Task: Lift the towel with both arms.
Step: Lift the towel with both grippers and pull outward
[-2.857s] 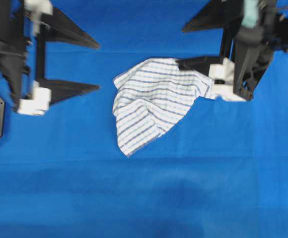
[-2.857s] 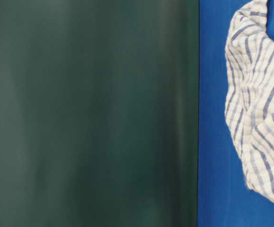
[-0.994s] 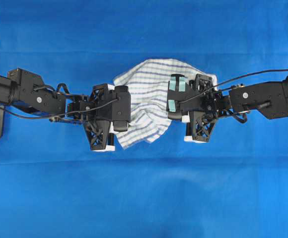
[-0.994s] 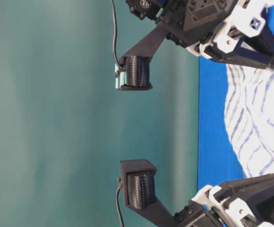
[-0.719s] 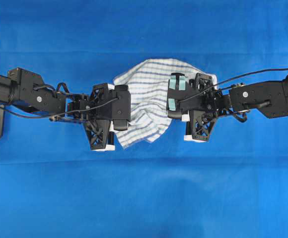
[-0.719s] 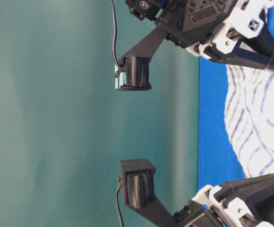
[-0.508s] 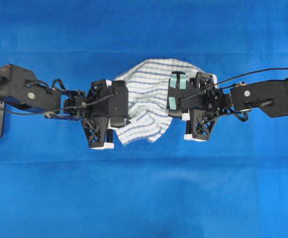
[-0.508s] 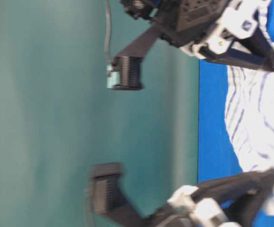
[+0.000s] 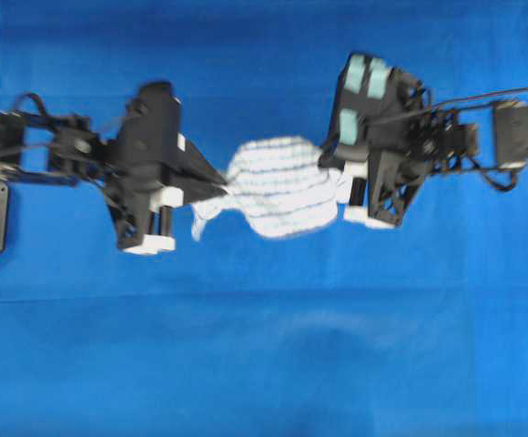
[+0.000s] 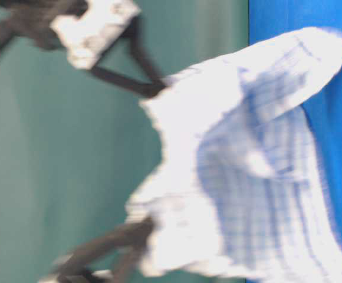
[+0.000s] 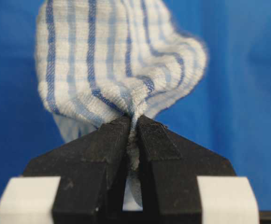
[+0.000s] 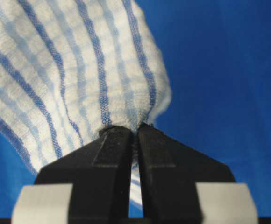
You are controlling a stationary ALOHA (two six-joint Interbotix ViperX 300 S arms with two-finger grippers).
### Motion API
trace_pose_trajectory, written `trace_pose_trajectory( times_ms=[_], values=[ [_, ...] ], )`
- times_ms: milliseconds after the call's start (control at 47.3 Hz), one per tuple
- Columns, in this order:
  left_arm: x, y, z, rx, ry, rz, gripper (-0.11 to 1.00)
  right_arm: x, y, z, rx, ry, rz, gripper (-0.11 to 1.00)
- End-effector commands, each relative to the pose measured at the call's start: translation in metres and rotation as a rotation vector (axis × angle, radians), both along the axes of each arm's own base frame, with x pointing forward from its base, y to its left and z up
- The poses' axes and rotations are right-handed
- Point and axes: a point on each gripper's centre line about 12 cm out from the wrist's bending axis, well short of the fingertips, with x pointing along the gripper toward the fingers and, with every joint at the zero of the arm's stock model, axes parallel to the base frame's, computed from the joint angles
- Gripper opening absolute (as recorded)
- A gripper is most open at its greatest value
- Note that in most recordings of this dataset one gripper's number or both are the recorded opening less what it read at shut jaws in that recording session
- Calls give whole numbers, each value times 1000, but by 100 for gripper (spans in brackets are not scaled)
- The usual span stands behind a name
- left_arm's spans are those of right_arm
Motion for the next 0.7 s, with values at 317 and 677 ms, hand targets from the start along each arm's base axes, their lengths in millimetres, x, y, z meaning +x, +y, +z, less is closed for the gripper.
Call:
trace_pose_trajectory(
  times_ms=[317, 677],
  values=[
    [-20, 0, 101, -4, -138, -3, 2, -13, 11, 113, -13, -149, -8, 3],
    [-26, 0, 160, 4, -212, -7, 2, -39, 13, 177, -17, -274, -9, 4]
  ],
)
